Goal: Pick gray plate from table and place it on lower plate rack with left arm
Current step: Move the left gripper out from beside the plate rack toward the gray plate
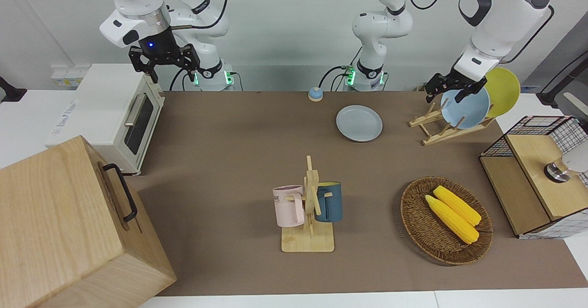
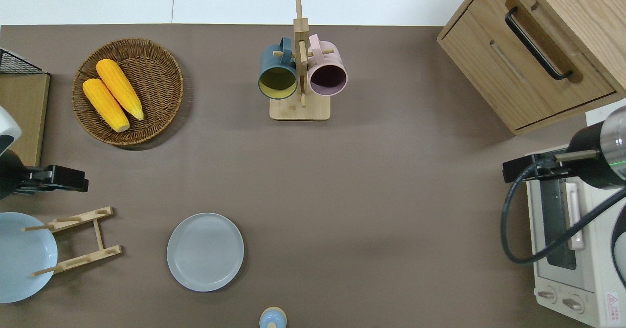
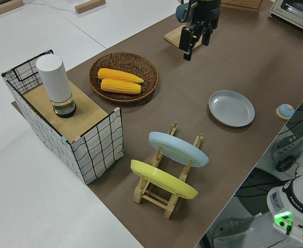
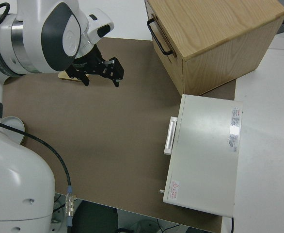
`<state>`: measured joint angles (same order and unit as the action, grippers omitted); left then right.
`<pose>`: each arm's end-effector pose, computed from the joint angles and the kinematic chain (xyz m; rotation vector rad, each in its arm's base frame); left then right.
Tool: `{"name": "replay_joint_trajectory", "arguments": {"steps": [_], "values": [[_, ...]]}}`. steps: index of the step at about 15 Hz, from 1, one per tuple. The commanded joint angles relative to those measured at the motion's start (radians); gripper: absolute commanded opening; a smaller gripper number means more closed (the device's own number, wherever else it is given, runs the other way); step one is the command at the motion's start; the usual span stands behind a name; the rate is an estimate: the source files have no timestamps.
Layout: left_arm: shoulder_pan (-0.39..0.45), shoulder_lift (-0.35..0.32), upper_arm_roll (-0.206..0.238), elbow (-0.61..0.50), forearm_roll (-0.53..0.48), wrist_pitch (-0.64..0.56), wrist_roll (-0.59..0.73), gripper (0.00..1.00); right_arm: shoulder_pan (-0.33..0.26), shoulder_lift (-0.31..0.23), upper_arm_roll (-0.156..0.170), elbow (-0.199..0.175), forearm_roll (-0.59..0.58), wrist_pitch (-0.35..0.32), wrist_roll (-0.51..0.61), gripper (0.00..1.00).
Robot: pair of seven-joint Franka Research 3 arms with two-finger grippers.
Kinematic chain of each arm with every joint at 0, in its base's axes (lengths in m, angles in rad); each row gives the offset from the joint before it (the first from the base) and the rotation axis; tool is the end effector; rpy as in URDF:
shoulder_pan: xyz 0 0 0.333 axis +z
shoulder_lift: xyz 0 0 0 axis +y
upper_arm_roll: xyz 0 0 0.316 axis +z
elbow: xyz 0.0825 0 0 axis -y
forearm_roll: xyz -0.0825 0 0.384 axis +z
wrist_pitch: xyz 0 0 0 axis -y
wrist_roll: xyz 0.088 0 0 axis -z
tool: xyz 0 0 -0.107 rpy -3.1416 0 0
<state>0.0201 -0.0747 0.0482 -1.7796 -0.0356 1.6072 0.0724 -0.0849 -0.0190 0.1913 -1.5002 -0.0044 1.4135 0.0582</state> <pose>0.5264 0.0331 0.5697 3.0923 -0.0021 -0.1467 0.5292 0.0571 0.6541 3.1254 0.0742 -0.1050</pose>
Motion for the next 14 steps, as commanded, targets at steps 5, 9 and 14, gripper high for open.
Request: {"name": "replay_joint_trajectory", "arguments": {"steps": [5,9,14], "values": [[-0.005,-0.016,0.002,-0.069,-0.029,0.011,0.0,1.0,-0.007,-0.002,0.007,0.006,0.007,-0.014,0.0,0.987],[-0.009,-0.065,-0.001,-0.194,-0.047,0.112,0.0,1.0,-0.007,-0.002,0.007,0.006,0.007,-0.014,0.0,0.987],[-0.012,-0.132,-0.002,-0.354,-0.056,0.2,0.001,1.0,-0.007,-0.002,0.007,0.006,0.007,-0.014,-0.001,0.99]]}}
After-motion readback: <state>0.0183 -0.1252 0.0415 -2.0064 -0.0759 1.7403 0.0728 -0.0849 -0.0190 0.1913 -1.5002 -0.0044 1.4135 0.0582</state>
